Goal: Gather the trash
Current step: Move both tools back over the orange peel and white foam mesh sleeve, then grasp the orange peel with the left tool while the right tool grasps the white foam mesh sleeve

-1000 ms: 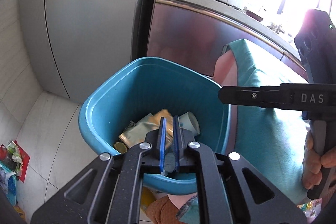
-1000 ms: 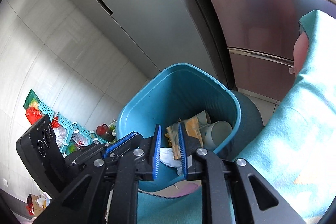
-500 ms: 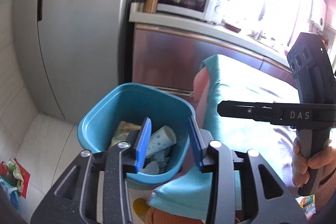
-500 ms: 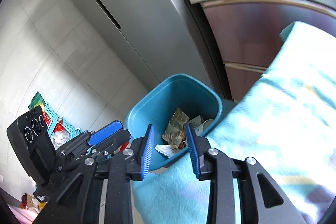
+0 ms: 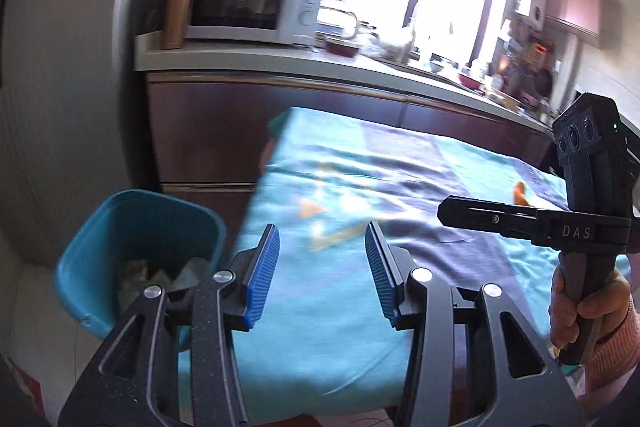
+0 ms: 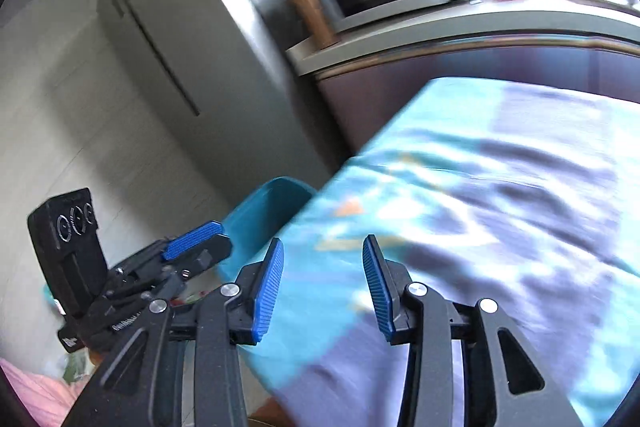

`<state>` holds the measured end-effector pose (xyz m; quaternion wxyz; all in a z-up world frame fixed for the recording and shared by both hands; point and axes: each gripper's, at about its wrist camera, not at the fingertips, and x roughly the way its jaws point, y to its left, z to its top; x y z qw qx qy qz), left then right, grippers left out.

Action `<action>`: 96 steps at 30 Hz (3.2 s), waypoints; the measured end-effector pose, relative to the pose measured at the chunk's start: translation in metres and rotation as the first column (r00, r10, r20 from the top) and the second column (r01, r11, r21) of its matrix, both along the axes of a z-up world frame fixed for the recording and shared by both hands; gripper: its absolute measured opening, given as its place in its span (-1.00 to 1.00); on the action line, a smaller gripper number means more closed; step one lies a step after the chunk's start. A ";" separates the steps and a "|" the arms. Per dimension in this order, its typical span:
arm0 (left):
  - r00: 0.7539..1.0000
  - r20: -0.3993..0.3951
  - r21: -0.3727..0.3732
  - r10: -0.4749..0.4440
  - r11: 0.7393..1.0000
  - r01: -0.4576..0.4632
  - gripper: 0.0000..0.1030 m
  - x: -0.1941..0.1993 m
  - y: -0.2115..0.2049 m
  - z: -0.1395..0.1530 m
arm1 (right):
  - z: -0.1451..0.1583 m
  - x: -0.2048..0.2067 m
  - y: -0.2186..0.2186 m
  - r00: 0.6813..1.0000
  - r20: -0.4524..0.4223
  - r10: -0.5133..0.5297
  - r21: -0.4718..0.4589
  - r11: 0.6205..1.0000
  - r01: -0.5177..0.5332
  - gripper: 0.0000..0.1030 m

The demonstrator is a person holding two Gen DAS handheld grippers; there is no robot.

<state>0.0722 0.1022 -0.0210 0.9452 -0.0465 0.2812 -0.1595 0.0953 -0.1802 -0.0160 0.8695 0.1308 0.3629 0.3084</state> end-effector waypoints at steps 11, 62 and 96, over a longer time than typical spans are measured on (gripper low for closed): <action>0.969 -0.022 0.000 -0.247 0.969 0.247 -0.14 0.012 -0.124 0.000 | -0.005 -0.055 -0.137 0.937 0.000 -0.348 -0.015 0.937 0.348 -0.23; 0.817 -0.320 0.048 -0.480 0.853 0.520 -0.78 0.112 -0.403 -0.061 | -0.063 -0.056 -0.333 0.712 -0.164 -0.683 -0.026 0.724 0.689 -0.51; 0.844 -0.297 0.069 -0.447 0.871 0.486 -0.75 0.134 -0.405 -0.055 | -0.059 -0.067 -0.340 0.741 -0.162 -0.652 0.080 0.739 0.669 -0.77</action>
